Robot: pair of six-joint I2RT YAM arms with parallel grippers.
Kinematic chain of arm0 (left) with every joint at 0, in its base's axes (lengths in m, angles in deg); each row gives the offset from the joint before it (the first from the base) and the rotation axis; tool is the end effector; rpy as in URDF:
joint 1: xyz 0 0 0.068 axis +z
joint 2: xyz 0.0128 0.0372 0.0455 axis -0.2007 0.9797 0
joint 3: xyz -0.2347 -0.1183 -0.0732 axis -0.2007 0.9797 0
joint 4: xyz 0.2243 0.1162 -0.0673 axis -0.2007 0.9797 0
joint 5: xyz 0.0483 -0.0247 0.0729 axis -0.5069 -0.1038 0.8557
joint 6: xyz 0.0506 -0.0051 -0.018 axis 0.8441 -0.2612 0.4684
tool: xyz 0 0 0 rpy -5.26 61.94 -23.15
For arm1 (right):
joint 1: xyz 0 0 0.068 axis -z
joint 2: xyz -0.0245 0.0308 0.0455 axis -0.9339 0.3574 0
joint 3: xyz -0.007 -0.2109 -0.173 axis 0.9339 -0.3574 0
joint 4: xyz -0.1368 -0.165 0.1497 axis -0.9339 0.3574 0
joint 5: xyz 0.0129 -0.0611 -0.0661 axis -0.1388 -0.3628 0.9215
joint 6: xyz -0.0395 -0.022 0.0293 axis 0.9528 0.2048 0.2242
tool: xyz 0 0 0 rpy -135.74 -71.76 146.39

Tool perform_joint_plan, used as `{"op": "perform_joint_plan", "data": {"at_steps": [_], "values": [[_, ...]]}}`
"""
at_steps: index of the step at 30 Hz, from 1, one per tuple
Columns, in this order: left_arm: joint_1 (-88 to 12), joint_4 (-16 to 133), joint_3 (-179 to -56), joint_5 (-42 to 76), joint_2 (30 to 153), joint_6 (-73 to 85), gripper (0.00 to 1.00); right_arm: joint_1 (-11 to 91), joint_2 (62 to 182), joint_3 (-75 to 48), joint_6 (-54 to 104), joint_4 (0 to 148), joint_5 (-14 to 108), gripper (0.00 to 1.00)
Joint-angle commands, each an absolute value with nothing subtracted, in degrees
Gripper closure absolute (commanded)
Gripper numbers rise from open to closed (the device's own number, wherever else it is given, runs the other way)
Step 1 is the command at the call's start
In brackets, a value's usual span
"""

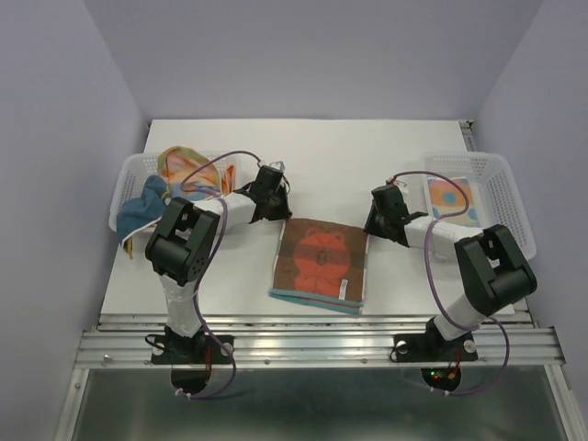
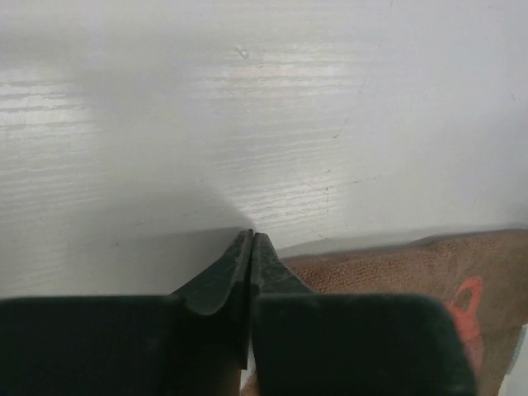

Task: Fold and stack the towels
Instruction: Fold the towel

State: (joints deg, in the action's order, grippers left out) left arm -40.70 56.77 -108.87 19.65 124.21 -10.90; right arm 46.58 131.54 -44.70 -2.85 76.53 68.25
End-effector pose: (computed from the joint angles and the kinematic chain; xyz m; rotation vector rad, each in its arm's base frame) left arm 0.3489 -0.1983 0.1635 0.0726 2.3612 -0.6161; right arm 0.2852 0.1089 0.1584 0.3627 2.3895 0.1715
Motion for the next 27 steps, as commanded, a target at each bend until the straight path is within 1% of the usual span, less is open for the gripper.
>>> {"op": "perform_joint_plan", "data": {"at_steps": [1,2,3,6,7,14,22,27], "values": [[-40.5,56.2,-109.2,18.6,124.4,-10.1,1.0,46.9,131.6,-44.2,-2.4,73.6,67.0,0.73],[-40.5,56.2,-109.3,18.2,124.4,-9.9,1.0,46.9,131.5,-44.2,-2.1,73.6,66.4,0.77],[-40.5,55.8,-109.3,17.6,124.2,-9.9,1.0,46.9,131.5,-43.8,-1.7,73.7,66.2,0.85],[-40.5,54.7,-107.9,17.7,121.7,-10.1,1.0,46.9,131.2,-42.8,-0.9,73.8,64.9,0.98],[-40.5,53.9,-106.9,17.9,120.8,-10.4,1.0,46.9,130.8,-42.4,-0.7,74.2,64.7,0.99],[-40.4,50.7,-103.1,19.2,113.0,-11.5,1.0,46.9,125.6,-42.5,1.3,74.8,62.4,0.99],[-40.4,46.6,-98.6,15.1,108.5,-12.6,1.0,46.9,119.7,-46.0,2.2,74.6,56.2,0.99],[-40.5,44.9,-92.5,14.5,102.1,-14.2,1.0,46.8,112.4,-50.1,1.2,75.5,50.8,0.99]]}}
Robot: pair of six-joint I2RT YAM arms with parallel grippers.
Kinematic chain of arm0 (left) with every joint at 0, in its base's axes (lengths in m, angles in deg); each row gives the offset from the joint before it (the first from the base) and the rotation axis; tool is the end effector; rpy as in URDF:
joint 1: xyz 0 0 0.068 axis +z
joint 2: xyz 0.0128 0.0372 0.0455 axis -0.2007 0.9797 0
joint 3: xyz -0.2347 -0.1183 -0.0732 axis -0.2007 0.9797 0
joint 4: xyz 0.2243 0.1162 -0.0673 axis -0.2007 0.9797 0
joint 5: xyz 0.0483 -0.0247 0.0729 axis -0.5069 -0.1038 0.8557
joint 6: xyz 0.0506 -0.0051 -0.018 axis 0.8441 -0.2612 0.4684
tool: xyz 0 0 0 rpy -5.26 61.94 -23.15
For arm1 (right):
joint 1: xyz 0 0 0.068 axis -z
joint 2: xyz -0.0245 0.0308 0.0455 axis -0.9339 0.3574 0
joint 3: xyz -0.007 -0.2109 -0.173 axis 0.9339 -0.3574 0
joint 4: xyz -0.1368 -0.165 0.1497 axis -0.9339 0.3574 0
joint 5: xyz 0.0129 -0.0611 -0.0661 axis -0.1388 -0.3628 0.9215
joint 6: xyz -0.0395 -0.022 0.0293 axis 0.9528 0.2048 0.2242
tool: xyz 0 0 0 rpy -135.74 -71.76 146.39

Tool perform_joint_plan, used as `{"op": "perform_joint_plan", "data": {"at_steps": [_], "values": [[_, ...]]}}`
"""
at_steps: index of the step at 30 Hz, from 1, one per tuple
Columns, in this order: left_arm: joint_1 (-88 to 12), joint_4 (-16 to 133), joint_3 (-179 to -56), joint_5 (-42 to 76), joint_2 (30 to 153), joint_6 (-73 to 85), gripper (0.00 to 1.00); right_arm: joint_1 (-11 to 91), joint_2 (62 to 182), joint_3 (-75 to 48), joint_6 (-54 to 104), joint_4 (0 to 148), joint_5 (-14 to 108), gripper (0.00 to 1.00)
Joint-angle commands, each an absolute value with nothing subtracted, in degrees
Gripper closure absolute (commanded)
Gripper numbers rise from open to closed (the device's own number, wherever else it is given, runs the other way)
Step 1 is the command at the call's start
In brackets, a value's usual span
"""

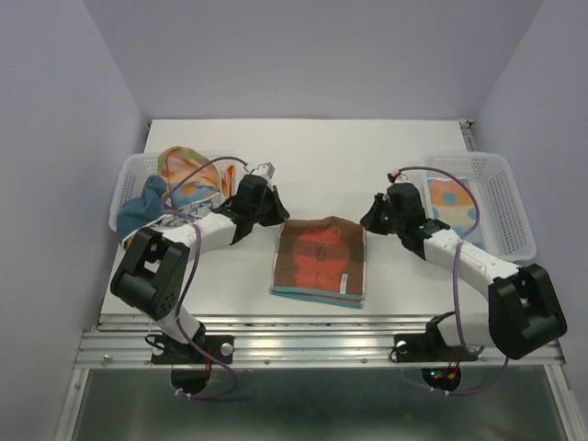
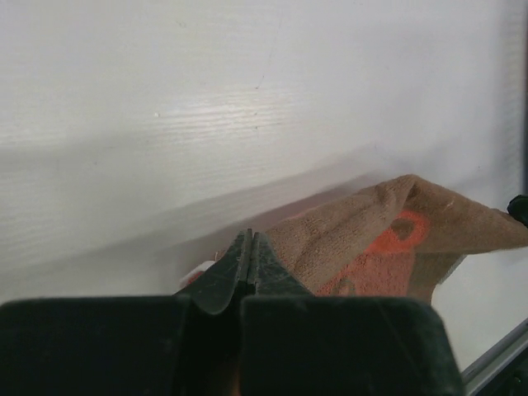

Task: Fold and stack the towels
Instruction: Fold the towel

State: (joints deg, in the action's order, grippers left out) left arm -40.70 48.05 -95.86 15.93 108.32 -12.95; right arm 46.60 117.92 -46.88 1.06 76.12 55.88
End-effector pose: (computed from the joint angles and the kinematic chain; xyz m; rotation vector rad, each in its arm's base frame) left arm 0.3014 -0.1744 0.2056 0.0828 2.1742 -0.7815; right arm 0.2609 0.1070 0.2120 0.1784 2.2723 0.4784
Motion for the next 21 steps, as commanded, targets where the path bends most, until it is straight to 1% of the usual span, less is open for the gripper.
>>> {"op": "perform_joint_plan", "data": {"at_steps": [1,4,12,16,21], "values": [[-40.5,44.2,-90.0,14.5,100.7,-15.1,1.0,46.9,110.0,-50.7,0.8,75.9,49.6,0.99],[-40.6,42.7,-86.2,14.4,95.6,-16.4,1.0,46.7,106.7,-53.6,-0.4,77.2,46.7,0.99],[-41.7,42.1,-73.0,13.9,83.6,-21.4,1.0,45.3,97.9,-60.9,-2.4,80.2,32.4,0.99],[-42.1,41.7,-66.1,13.0,78.1,-23.7,1.0,44.5,93.8,-64.1,-3.9,83.0,29.7,0.99],[-42.8,41.2,-61.5,9.9,71.4,-24.5,1.0,44.1,89.3,-66.7,-4.3,88.5,25.9,0.99]]}}
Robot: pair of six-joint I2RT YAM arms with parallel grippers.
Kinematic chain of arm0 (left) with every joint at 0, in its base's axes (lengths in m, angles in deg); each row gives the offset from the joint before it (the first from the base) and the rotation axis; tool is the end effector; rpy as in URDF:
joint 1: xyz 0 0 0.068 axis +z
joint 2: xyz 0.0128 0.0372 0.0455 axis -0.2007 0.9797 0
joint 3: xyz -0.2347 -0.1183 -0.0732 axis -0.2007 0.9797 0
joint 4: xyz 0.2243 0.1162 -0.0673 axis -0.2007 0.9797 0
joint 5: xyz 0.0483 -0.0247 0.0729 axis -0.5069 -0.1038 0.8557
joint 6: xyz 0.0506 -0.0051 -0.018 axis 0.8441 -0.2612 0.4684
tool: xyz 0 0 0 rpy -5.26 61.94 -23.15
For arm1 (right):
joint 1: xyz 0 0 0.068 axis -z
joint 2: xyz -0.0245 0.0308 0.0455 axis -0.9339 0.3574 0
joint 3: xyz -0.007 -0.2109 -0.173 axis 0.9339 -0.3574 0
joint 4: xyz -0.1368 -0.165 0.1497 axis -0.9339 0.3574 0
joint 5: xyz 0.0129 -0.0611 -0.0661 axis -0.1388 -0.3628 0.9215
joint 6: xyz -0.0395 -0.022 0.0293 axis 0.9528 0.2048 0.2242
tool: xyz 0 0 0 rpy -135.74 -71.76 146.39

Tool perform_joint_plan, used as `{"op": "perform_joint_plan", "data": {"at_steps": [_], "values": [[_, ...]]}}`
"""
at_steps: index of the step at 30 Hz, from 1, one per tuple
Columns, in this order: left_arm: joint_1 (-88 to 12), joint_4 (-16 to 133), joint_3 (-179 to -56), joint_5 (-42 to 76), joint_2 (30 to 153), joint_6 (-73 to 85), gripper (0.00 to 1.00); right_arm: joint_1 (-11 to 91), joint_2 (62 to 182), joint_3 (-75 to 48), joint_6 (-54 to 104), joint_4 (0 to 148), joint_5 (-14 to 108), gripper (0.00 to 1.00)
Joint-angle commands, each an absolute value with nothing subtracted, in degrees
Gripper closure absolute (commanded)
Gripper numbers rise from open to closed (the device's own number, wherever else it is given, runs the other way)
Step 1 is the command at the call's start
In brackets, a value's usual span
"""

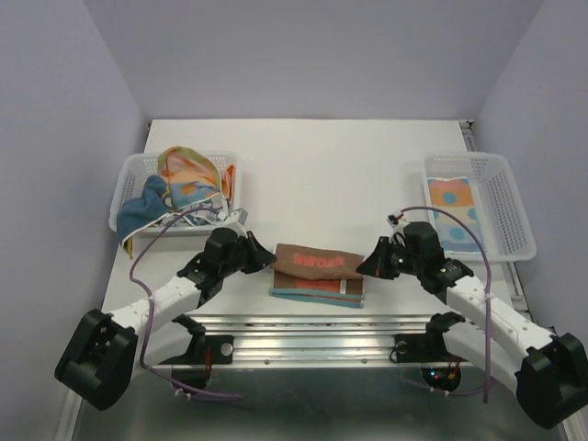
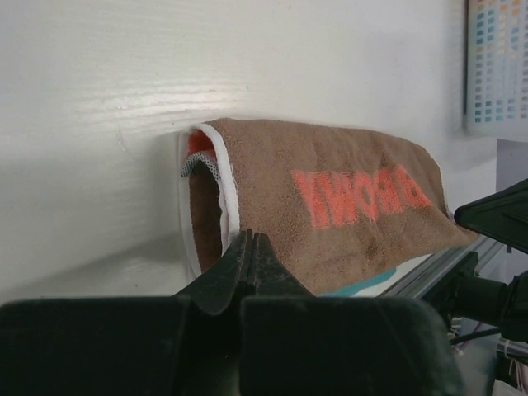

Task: Fold and stack the towels
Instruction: Fold the towel, then neatly place the folded towel into the bin

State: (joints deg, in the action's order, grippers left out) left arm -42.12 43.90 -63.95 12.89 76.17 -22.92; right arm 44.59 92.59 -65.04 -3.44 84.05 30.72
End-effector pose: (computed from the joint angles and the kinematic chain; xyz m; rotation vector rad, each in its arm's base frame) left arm 0.1772 -0.1133 0.1791 -0.0328 2.1416 -0.9756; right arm 0.1614 0.0893 0.1927 -0.0150 2.3866 1.0054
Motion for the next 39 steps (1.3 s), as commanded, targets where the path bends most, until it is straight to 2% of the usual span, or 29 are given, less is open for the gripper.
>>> {"op": "perform_joint_plan", "data": {"at_steps": [1,8,13,16,17,18,19,20,22,23,25,29,39], "values": [[-42.8,41.2,-61.0,9.4,70.6,-24.7,1.0,44.0,88.5,-66.5,-4.2,89.5,25.7,0.99],[-43.0,44.1,-57.5,8.2,65.9,-26.1,1.0,43.9,85.8,-68.4,-4.2,92.3,22.8,0.99],[-43.1,44.4,-55.7,8.1,66.1,-26.7,1.0,43.8,87.3,-72.9,-5.7,88.2,21.3,0.99],[-43.1,45.8,-55.4,7.7,67.8,-27.1,1.0,43.9,87.7,-75.6,-7.3,85.4,19.2,0.85],[-43.1,46.8,-56.1,7.8,68.3,-27.0,0.97,43.8,88.0,-76.0,-7.5,85.2,18.9,0.82],[-43.1,49.4,-56.6,8.5,69.3,-27.0,0.84,43.9,88.2,-76.3,-7.5,85.3,18.7,0.72],[-43.1,49.4,-57.1,8.8,69.5,-26.9,0.73,43.9,88.4,-76.2,-7.5,85.9,19.1,0.72],[-43.1,51.2,-57.8,9.0,69.4,-27.0,0.37,43.9,88.6,-76.1,-7.6,86.4,19.5,0.51],[-43.1,51.5,-58.1,9.0,68.0,-27.0,0.09,43.9,88.7,-75.2,-6.6,87.3,20.2,0.33],[-43.1,52.1,-58.5,9.1,66.2,-26.9,0.01,43.8,88.5,-74.4,-6.0,88.0,21.3,0.3],[-43.1,53.8,-59.2,9.8,64.4,-26.5,0.01,43.8,87.8,-71.9,-5.1,89.9,23.0,0.23],[-43.1,55.6,-61.1,11.6,61.4,-25.1,0.01,43.8,87.3,-68.2,-4.4,92.7,30.3,0.17],[-43.1,56.0,-61.9,15.0,62.4,-23.4,0.01,41.3,95.5,-64.2,-5.6,90.4,40.6,0.26]]}}
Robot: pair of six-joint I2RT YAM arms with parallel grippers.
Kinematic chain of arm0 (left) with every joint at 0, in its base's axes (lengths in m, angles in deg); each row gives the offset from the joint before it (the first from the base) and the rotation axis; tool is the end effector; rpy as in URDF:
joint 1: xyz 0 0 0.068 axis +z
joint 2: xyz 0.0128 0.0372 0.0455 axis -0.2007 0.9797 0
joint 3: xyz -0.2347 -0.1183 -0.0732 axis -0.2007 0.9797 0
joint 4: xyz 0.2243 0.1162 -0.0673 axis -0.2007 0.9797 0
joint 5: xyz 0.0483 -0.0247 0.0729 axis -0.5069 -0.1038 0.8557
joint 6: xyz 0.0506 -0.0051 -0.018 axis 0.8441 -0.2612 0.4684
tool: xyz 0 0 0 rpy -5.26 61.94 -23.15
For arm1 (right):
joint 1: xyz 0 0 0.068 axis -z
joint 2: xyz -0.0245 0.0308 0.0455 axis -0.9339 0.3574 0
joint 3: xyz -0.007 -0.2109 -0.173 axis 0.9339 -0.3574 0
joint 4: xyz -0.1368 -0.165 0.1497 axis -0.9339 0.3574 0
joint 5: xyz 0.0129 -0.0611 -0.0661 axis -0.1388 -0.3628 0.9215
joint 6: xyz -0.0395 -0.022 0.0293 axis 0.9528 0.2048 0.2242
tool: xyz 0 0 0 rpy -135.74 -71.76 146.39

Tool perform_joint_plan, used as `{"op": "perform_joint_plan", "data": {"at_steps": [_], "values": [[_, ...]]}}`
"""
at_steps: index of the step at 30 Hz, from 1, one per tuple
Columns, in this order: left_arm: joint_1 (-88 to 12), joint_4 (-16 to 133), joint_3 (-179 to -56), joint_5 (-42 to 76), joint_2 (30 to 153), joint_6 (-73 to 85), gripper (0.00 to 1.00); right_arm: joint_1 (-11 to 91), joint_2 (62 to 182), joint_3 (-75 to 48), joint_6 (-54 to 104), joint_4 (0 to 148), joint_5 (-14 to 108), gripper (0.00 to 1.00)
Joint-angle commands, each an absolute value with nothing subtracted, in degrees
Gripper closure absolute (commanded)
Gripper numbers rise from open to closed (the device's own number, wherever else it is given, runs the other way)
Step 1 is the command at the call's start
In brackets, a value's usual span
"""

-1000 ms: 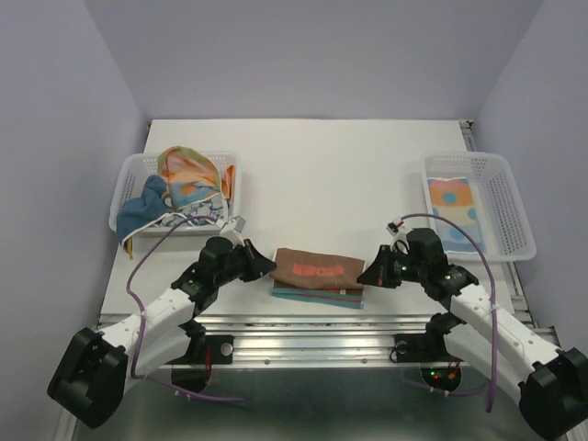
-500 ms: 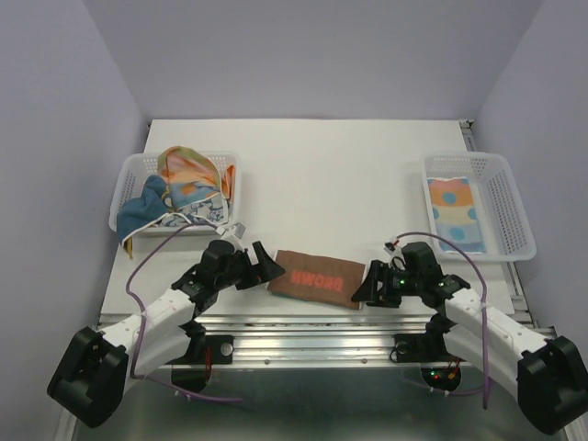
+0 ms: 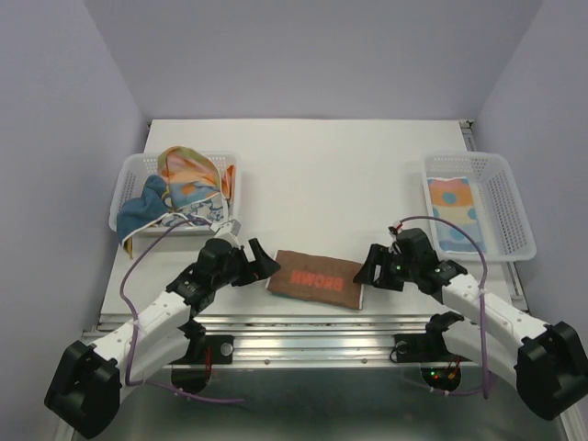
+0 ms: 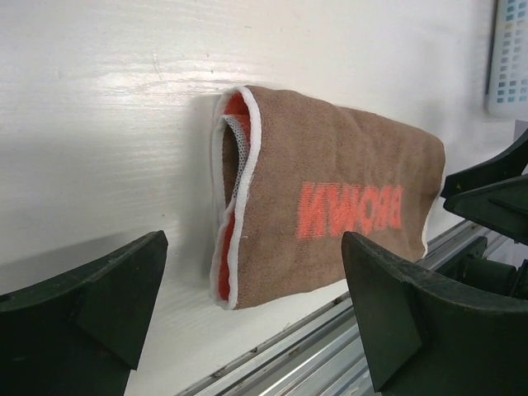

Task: Fold and stack the towels
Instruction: Neatly place the folded towel into the bin

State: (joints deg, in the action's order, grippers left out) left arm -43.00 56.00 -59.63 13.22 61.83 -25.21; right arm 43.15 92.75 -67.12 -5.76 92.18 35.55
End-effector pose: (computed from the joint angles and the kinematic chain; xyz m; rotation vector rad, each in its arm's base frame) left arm 0.1437 -0.0964 0.1765 -0.0702 2.1879 -0.9864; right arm 0.1472 0.0844 0.1689 0.1033 2.5729 0.8734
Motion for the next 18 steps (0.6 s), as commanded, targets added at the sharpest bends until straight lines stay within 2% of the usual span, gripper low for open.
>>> {"op": "perform_joint_plan", "data": {"at_steps": [1,5,6,9,10,12,13,16,18], "values": [[-43.1,56.0,-61.9,15.0,62.5,-23.4,0.01,40.8,96.5,-64.1,-5.7,89.9,41.1,0.26],[-43.1,55.4,-61.3,15.4,62.4,-23.2,0.01,37.9,101.4,-63.9,-6.7,88.1,44.3,0.28],[-43.1,55.4,-61.2,15.5,62.3,-23.0,0.01,36.8,103.5,-63.8,-6.9,87.3,45.3,0.32],[-43.1,55.5,-61.0,15.5,62.2,-22.9,0.01,34.4,106.3,-62.9,-8.0,87.3,49.6,0.5],[-43.1,55.5,-60.9,15.5,62.1,-22.9,0.01,33.8,106.8,-62.5,-8.4,87.5,50.8,0.6],[-43.0,55.5,-60.7,15.7,61.8,-22.9,0.01,32.8,108.5,-61.7,-8.6,88.3,52.5,0.69],[-43.1,55.5,-60.6,15.7,61.8,-22.9,0.01,32.6,109.1,-61.5,-8.5,88.5,53.0,0.8],[-43.1,55.5,-61.0,15.9,61.9,-22.7,0.01,32.2,110.8,-61.0,-7.9,88.1,56.1,0.93],[-43.0,55.6,-61.3,16.2,61.9,-22.6,0.01,32.1,111.4,-59.7,-6.4,87.9,59.6,0.98]]}}
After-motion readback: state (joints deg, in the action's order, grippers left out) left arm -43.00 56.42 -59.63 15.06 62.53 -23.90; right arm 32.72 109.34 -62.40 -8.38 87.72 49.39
